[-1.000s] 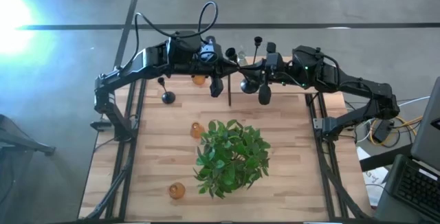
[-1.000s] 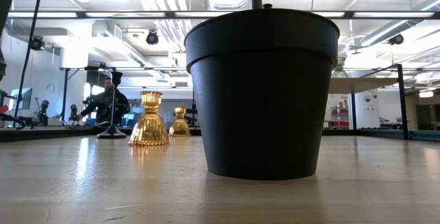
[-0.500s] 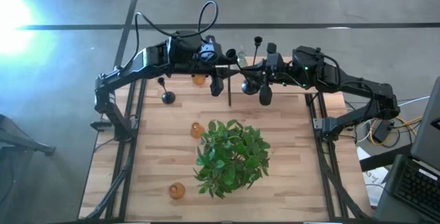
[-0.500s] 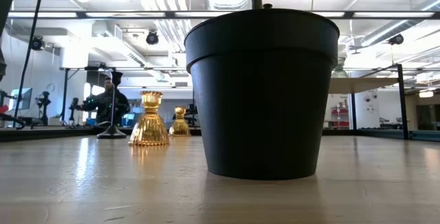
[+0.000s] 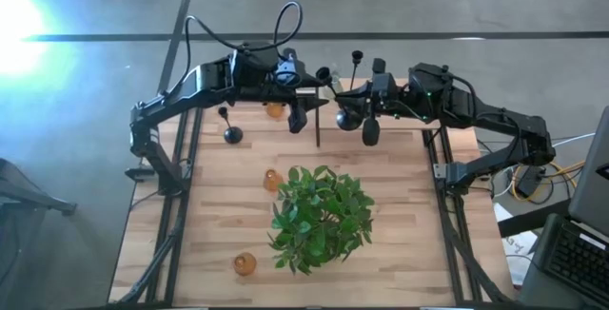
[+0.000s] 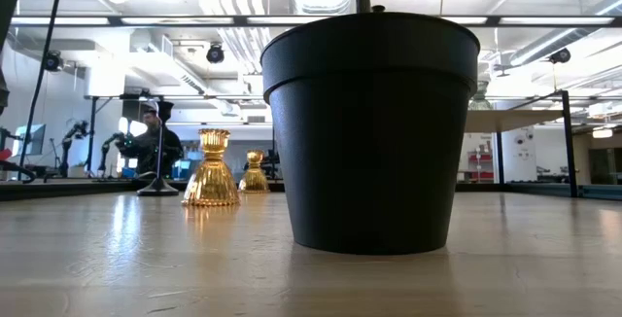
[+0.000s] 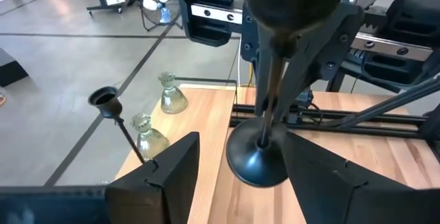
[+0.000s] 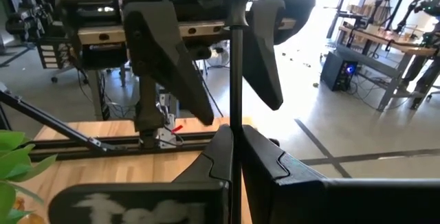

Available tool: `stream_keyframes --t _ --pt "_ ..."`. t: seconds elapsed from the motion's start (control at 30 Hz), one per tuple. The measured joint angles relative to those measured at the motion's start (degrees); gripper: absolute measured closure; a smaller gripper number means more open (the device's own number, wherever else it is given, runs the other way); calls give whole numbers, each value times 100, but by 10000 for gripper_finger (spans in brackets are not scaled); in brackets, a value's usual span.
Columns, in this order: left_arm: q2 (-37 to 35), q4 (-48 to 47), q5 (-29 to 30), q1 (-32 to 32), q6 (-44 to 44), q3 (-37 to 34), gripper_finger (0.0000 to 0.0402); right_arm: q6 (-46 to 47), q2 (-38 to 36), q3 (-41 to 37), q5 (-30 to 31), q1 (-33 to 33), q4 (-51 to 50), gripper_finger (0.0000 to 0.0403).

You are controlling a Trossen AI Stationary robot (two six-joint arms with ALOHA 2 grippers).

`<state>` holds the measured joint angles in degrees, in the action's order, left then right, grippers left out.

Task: Pick & Place candle stick holders
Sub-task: Put the bottom black candle holder on the shelf

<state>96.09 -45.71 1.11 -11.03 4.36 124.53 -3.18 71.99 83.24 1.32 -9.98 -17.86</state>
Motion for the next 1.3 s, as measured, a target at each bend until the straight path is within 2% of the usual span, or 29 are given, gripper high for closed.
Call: stream_keyframes --t 0.53,0.77,0.97,1.13,1.3 --pt "-390 -527 9 -449 -4 -19 188 17 -228 0 -24 114 -156 395" --pt "-576 -729 47 -501 -23 -331 189 18 -288 0 -26 114 -182 395" --pt "-1073 -288 48 -541 -142 -1232 189 21 -386 0 -31 122 -381 395" --pt "-1819 763 96 -569 -286 -2403 189 127 -453 0 -34 125 -518 395" --pt "-2712 1859 530 -577 -292 -3552 188 128 -505 0 -28 190 -584 395"
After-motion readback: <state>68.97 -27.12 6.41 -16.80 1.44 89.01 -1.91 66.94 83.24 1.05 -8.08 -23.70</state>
